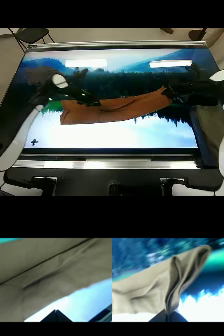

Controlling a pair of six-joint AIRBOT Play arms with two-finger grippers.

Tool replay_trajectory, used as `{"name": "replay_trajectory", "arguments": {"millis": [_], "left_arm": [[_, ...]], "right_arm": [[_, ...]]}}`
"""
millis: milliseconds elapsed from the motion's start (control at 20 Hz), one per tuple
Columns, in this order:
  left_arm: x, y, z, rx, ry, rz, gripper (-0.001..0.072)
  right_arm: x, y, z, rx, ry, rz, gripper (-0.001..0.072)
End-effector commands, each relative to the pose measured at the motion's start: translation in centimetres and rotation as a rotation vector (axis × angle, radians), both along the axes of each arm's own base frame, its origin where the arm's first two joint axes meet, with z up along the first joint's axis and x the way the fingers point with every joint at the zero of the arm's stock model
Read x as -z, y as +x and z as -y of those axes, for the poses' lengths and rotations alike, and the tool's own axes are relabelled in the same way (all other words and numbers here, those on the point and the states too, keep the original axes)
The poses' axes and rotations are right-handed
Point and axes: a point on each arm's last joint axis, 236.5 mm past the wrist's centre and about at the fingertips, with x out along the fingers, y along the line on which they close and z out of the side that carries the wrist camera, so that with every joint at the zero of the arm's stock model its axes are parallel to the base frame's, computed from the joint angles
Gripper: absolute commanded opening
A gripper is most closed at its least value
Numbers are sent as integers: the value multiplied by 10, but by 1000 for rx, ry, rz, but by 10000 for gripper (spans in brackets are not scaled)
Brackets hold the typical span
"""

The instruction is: Fold the shirts.

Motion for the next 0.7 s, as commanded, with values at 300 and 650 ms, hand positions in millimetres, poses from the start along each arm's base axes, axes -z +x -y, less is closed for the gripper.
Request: {"name": "replay_trajectory", "arguments": {"millis": [300,650], "left_arm": [[35,-55,193,-87,-540,-389,37],[38,-61,227,-44,-640,-364,33]], "right_arm": [[-124,-84,-31,-81,-42,196,44],[-141,-90,-43,-91,4,237,44]]}}
